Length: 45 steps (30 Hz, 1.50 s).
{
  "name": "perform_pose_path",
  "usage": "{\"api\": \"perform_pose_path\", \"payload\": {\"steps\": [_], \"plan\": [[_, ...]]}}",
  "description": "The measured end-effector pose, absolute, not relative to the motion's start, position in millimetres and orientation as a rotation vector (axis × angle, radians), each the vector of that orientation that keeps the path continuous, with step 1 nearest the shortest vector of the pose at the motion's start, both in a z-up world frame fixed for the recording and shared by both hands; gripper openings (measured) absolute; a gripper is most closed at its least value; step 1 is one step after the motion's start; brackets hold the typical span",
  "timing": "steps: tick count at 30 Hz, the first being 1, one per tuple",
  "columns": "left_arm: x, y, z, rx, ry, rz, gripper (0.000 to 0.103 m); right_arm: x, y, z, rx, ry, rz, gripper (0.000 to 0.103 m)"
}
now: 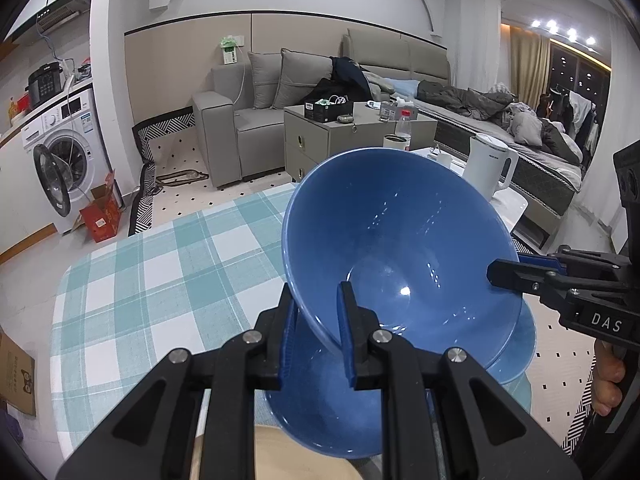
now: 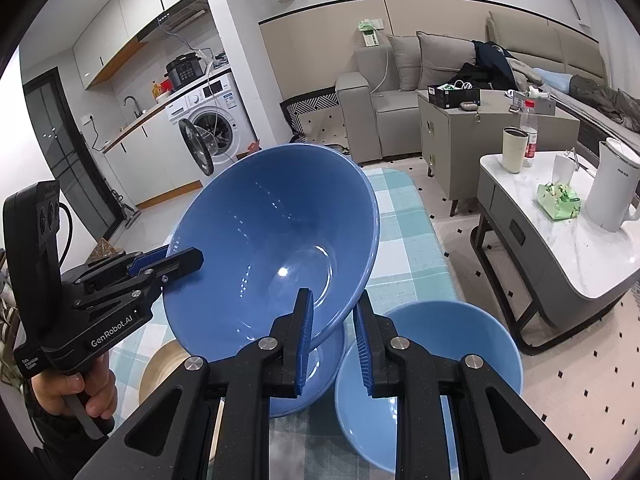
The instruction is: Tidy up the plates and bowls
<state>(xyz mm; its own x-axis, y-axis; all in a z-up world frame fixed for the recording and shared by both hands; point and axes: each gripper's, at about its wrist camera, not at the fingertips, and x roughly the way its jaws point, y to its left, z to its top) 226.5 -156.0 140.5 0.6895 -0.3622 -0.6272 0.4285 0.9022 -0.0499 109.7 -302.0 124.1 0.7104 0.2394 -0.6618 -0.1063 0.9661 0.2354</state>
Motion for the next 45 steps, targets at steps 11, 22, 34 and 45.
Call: {"api": "perform_pose_path", "payload": {"steps": [11,22,34,45], "plan": [[208.5,-144.5,141.6,0.108,0.671,-0.413,0.018,98.9,-290.1,124.1,0.173,0.747,0.227,0.021],[204.7,-138.0,132.5,0.111,0.692,-0.401,0.018,99.1,-284.3,118.5,0.159,0.765,0.241,0.021],[204.7,-131.3,117.0,0.111,0.723,-0.394,0.018,105.4,-277.5,100.6,0.153,0.810,0.251,0.021],[205.9,-128.4,100.9,0.115,0.758,-0.387,0.018,112.7,-272.8,88.1,0.144,0.840,0.254,0.021]]}}
